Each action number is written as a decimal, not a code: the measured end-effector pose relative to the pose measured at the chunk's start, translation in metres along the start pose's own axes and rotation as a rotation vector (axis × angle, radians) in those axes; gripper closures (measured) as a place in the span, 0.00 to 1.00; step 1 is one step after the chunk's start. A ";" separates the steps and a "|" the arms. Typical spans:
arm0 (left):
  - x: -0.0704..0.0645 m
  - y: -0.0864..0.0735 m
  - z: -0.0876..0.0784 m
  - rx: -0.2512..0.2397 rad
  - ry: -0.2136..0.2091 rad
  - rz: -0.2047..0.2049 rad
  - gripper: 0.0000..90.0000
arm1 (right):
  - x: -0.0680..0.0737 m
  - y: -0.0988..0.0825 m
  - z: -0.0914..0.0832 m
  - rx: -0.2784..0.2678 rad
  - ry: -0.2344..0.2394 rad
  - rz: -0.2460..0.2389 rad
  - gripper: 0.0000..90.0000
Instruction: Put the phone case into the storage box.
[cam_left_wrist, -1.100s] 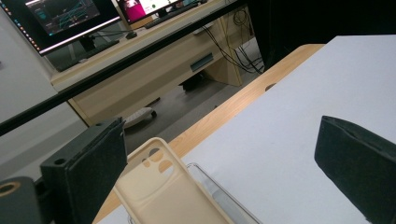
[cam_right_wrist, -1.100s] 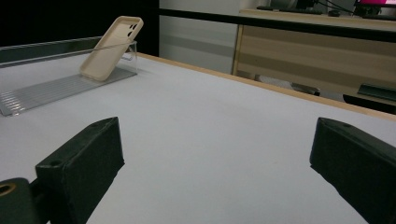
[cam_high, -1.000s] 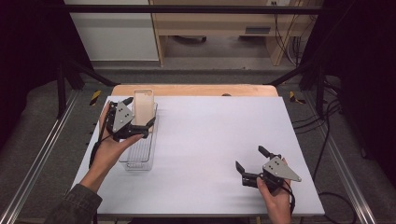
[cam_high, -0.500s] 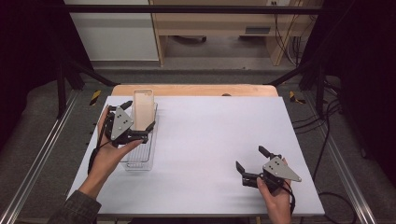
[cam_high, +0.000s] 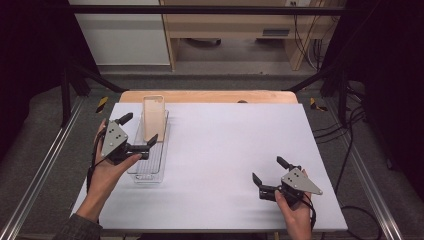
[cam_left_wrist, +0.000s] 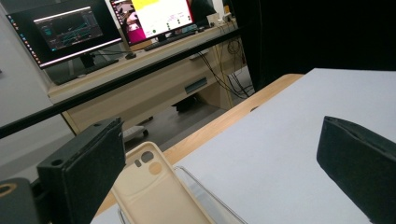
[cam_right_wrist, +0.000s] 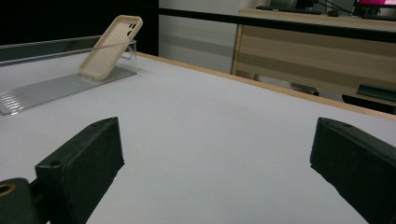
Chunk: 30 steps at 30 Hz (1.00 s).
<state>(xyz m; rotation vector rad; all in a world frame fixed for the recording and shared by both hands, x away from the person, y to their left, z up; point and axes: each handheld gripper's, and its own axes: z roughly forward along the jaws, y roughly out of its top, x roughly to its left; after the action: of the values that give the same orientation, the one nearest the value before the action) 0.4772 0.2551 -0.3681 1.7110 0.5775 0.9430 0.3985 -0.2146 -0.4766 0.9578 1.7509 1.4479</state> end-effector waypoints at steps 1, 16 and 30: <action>0.001 -0.001 -0.002 -0.005 0.001 -0.008 0.02 | 0.000 0.000 0.000 0.000 0.000 0.000 0.03; 0.005 -0.015 -0.031 -0.061 -0.006 -0.081 0.01 | 0.000 0.000 0.000 -0.001 -0.001 0.001 0.03; 0.007 -0.033 -0.054 -0.097 0.008 -0.165 0.01 | -0.001 0.000 -0.001 -0.002 -0.002 0.002 0.03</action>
<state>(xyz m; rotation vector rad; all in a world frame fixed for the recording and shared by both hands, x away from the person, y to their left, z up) 0.4393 0.3018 -0.3893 1.5491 0.6577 0.8466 0.3981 -0.2154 -0.4762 0.9601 1.7474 1.4484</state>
